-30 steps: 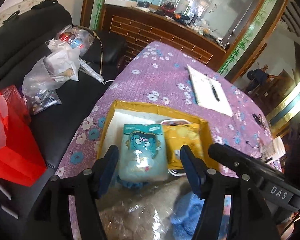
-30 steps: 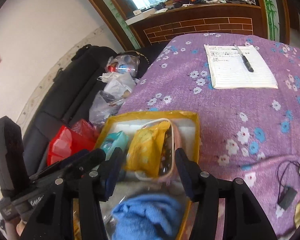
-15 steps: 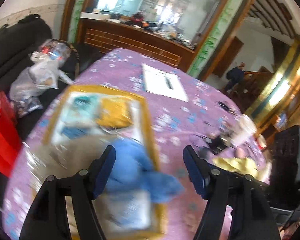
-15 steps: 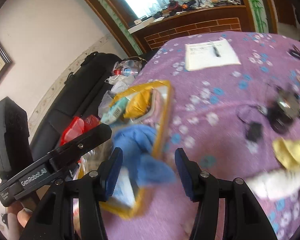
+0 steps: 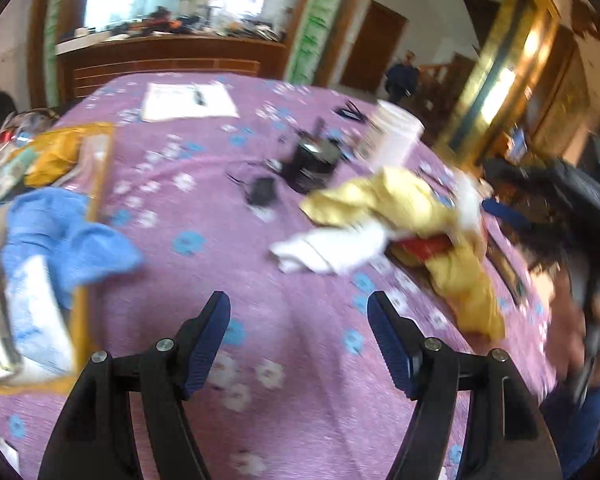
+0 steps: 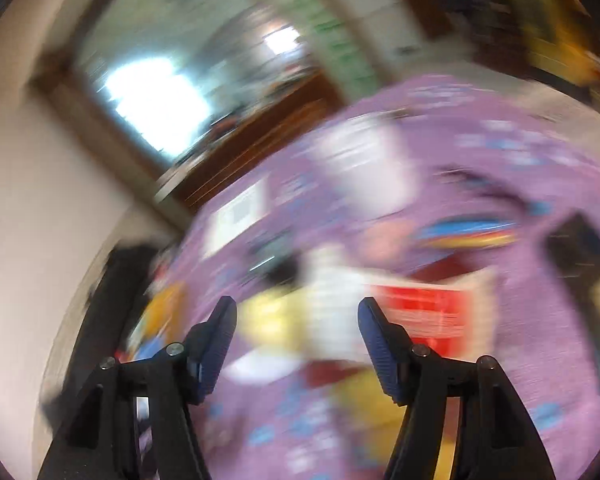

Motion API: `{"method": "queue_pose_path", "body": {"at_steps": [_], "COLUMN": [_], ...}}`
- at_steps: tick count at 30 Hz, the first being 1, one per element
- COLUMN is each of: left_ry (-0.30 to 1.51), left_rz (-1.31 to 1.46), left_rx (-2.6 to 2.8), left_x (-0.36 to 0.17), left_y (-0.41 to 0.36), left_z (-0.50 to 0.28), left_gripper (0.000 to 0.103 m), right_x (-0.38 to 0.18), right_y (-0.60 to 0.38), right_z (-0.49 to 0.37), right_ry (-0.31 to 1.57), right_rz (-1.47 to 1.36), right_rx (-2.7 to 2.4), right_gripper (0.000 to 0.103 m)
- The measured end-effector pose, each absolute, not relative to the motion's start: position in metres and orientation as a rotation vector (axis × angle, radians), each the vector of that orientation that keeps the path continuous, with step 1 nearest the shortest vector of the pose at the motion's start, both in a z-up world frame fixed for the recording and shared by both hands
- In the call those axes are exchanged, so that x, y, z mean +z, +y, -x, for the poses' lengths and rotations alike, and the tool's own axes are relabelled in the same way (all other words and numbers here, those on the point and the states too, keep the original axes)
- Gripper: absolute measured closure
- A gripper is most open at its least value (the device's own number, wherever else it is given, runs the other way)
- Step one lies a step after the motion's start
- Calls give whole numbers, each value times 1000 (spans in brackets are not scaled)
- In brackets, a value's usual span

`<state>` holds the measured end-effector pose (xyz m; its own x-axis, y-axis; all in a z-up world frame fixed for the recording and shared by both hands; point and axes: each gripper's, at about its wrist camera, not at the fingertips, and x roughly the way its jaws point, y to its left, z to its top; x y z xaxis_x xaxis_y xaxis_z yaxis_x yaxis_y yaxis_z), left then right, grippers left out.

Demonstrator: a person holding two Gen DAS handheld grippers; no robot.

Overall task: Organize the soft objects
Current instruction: 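Withdraw both grippers from the tray back over the table, then grasp the white wet-wipe pack with the left gripper while the right gripper grasps the yellow towel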

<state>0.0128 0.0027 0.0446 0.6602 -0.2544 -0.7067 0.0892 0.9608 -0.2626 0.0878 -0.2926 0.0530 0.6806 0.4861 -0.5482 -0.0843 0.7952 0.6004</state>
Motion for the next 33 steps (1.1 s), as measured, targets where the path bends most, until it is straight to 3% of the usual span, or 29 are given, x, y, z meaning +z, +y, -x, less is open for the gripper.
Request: {"method": "queue_pose_path", "body": {"at_steps": [9, 15, 21, 26, 33], "left_ry": [848, 848, 848, 850, 844], "left_rz": [151, 150, 145, 147, 178], "left_rx": [-217, -220, -216, -206, -200], "left_x": [40, 42, 43, 42, 42], "left_y": [-20, -22, -18, -11, 3], "left_z": [-9, -11, -10, -9, -7], "left_gripper": [33, 33, 33, 33, 33], "right_x": [-14, 13, 29, 52, 24], "right_y": [-348, -281, -242, -262, -261], "right_z": [-127, -109, -86, -74, -65], "right_ry": [865, 855, 911, 852, 998], "right_rz": [-819, -519, -552, -404, -307], "right_rx": [264, 461, 920, 670, 526], "right_gripper": [31, 22, 21, 21, 22]}}
